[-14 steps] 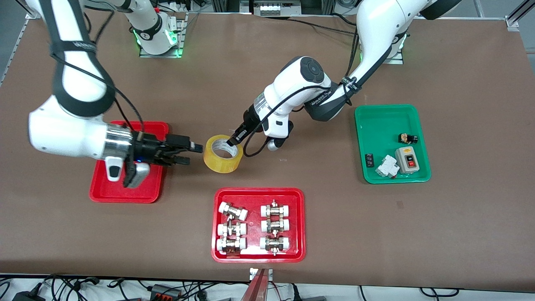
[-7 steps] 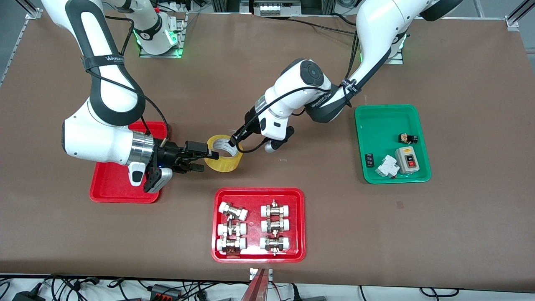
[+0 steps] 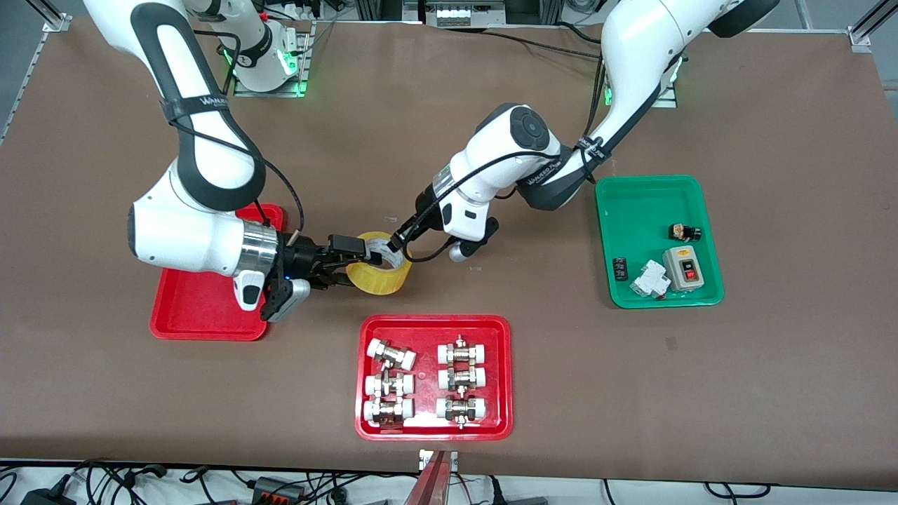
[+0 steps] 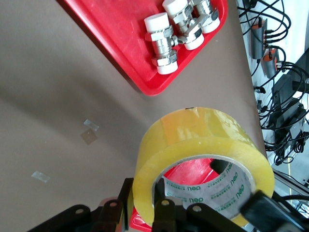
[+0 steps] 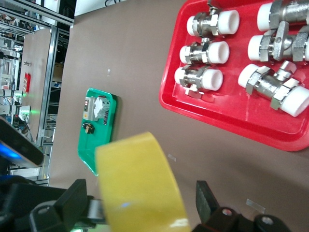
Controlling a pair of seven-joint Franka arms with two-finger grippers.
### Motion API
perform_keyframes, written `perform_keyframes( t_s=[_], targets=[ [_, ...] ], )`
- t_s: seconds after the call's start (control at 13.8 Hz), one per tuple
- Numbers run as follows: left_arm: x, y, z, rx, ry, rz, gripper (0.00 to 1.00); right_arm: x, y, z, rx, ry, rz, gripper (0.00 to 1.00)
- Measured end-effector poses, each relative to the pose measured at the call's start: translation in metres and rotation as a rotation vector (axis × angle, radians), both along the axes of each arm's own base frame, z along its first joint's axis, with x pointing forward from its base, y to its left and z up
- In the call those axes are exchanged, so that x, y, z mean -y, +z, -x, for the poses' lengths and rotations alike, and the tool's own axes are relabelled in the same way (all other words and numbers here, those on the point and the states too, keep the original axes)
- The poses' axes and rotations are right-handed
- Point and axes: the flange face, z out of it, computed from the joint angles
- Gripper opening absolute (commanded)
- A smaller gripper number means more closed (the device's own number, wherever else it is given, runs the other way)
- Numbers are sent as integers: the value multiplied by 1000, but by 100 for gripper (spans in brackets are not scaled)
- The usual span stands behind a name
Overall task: Left arm passes tape to right arm into tray
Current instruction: 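Close the right gripper on the tape roll beside the left gripper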
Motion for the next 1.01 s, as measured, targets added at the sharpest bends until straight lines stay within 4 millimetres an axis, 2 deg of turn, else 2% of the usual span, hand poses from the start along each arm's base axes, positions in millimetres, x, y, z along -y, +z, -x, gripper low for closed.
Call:
perform_keyframes(
  t_s=[0.14, 0.22, 0.29, 0.36, 0.43, 0.65, 0.72, 0.79, 1.01],
  targets=[
    [-5, 0, -4, 3, 3, -2, 0, 0, -2, -1, 0, -4, -4, 53],
    [-5, -1, -5, 4, 3, -2, 0, -2, 1, -2, 4, -2, -8, 36],
    [-6, 0, -6, 7, 3, -2, 0, -2, 3, -2, 7, -2, -9, 14],
    [-6, 1, -6, 9, 4, 0, 0, -3, 4, -2, 10, 1, -11, 0],
    [-6, 2, -7, 11, 6, 2, 0, -3, 5, -3, 14, 2, -12, 0],
    [-8, 5, -9, 18, 11, 9, 26, -3, 10, -5, 31, 7, -15, 0],
    [-8, 6, -10, 19, 12, 10, 91, -3, 11, -5, 33, 7, -16, 0],
    [-8, 7, -11, 20, 14, 12, 100, -2, 11, -6, 35, 4, -15, 0],
    [-12, 14, -17, 32, 25, 21, 100, 4, 11, -8, 37, -5, -12, 0]
  ],
)
